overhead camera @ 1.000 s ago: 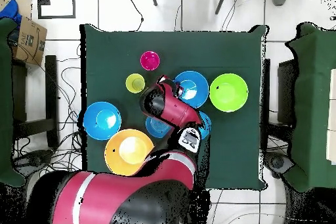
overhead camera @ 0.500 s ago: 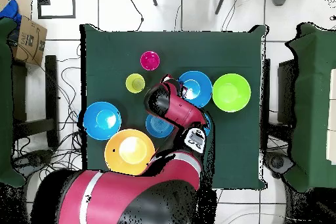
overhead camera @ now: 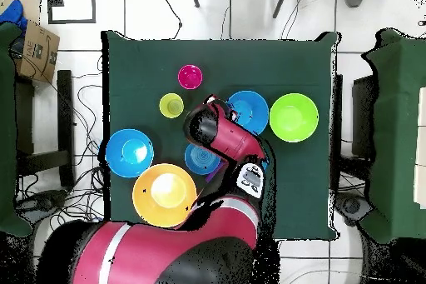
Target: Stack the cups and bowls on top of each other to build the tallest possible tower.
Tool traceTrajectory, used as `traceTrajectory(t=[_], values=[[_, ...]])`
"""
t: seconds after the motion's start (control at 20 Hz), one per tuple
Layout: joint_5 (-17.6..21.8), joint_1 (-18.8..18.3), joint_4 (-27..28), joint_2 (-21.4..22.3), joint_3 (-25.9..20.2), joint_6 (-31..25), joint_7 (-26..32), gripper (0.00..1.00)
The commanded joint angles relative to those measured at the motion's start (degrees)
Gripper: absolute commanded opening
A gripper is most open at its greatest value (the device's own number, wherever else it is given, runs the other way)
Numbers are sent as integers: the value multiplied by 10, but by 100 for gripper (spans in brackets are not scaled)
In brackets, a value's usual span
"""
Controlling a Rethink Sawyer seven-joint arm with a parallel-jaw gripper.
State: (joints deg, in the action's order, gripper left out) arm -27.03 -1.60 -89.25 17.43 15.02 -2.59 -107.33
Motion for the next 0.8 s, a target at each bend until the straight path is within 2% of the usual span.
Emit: traceTrajectory(t=[0.05,0.2,0.8], values=[[18,-2,-28,32,-51,-110,-67,0],[18,1,-33,43,-48,-127,-70,0],[27,41,-26,72,18,-221,-84,0]])
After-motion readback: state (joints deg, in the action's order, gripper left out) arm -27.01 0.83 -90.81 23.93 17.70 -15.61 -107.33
